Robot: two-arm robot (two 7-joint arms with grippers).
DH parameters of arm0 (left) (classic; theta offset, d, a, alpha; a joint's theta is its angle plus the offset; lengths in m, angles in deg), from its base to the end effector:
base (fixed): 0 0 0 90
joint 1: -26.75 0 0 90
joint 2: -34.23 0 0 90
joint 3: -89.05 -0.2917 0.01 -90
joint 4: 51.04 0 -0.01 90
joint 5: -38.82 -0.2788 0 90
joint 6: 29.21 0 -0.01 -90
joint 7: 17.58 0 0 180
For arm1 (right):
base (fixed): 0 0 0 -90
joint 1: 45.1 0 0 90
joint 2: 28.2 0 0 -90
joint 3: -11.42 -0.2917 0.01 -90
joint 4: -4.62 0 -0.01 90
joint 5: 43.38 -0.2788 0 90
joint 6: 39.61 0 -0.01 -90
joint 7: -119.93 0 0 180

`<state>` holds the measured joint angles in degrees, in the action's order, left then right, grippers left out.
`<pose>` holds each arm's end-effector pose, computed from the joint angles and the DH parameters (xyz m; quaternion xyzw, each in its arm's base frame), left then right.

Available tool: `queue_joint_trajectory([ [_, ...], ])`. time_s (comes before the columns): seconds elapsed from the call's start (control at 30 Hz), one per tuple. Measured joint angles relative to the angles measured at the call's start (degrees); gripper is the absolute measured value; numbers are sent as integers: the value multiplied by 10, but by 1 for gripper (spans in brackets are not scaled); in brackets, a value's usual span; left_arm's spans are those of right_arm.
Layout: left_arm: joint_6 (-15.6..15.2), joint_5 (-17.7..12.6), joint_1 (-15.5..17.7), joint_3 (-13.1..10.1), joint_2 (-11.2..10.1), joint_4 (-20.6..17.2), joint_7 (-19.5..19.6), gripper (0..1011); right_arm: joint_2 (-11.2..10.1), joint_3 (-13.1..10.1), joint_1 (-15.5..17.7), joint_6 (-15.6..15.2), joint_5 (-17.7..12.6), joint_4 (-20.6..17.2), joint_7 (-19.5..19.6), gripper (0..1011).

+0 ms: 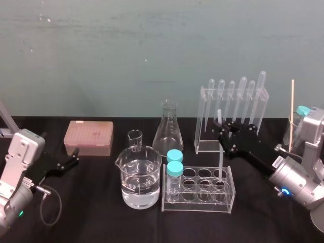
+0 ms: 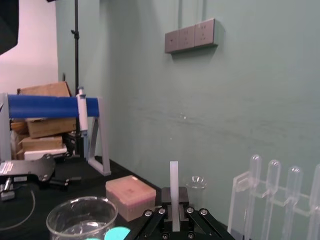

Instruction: Pick up the stirring rod with one hand, then place it down.

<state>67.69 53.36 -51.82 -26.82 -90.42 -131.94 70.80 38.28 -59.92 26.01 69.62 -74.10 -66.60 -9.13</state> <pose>0.3300 0.0916 -0.2979 0.1416 -0.1325 0.5799 0.7913 0.3796 -0.0753 -0.2865 0.0803 -0.0874 -0.3638 0.9239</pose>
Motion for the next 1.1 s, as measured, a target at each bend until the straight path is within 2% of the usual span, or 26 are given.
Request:
queue_joint_trajectory([
  [0.37,0,0,0,0,0,0,0,1000,7,14,-15,-7,9,37,-17,69],
  [0.5,0,0,0,0,0,0,0,1000,7,17,-17,-18,13,39,-14,69],
  [1.1,0,0,0,0,0,0,0,1000,6,16,-16,-14,12,38,-13,86],
])
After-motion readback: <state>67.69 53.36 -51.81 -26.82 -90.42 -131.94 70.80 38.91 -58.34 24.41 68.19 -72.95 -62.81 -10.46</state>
